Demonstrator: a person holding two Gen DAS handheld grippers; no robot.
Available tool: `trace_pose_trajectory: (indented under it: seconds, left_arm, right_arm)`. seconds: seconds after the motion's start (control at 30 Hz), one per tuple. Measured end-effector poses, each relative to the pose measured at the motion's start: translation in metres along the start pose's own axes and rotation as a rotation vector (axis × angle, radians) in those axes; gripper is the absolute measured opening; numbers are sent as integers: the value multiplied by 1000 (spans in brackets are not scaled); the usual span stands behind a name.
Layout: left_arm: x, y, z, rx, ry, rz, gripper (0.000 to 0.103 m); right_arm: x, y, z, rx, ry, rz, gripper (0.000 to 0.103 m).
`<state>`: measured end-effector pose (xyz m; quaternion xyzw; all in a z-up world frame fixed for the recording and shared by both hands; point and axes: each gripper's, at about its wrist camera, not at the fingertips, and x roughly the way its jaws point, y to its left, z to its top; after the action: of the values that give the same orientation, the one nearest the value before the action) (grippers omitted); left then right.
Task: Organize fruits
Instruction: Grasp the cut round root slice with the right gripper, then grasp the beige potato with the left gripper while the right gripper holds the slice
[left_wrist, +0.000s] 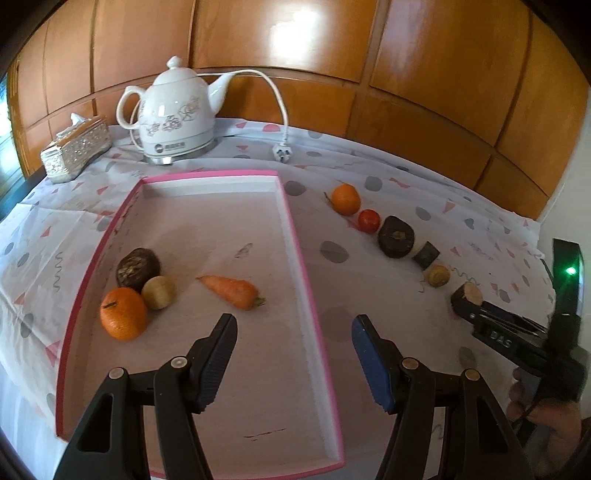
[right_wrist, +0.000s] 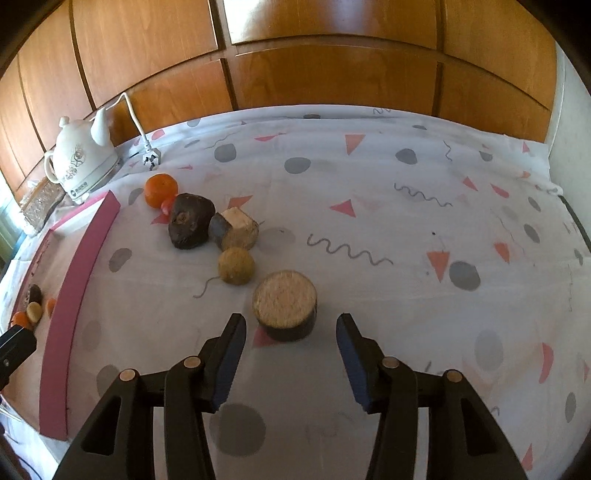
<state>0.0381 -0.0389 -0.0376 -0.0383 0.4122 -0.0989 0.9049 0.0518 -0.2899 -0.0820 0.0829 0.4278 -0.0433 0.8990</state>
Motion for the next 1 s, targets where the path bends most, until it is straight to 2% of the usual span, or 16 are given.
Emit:
trace_pose_trajectory:
  seconds: [0.13, 0.23, 0.33, 0.7, 0.83, 1.0]
  left_arm:
    - [4, -9, 4, 5, 6, -5, 65]
    - [8, -17, 6, 10, 12, -6, 65]
    - [12, -22, 7, 15, 16, -7, 65]
    - [25, -47, 10, 42, 36, -16, 65]
    - [30, -53, 13, 49, 27, 11, 66]
    - [32, -67, 20, 61, 11, 5, 66]
  right_arm:
    - [7, 4, 5, -29, -1, -10, 51]
    - [9, 5, 7, -59, -3, -19, 41]
    - [10, 6, 7, -82, -4, -10, 36]
    - [9, 2, 6, -148, -21, -15, 36]
    - [11, -5, 8, -138, -22, -30, 36]
    - [13, -10, 14, -141, -26, -45, 36]
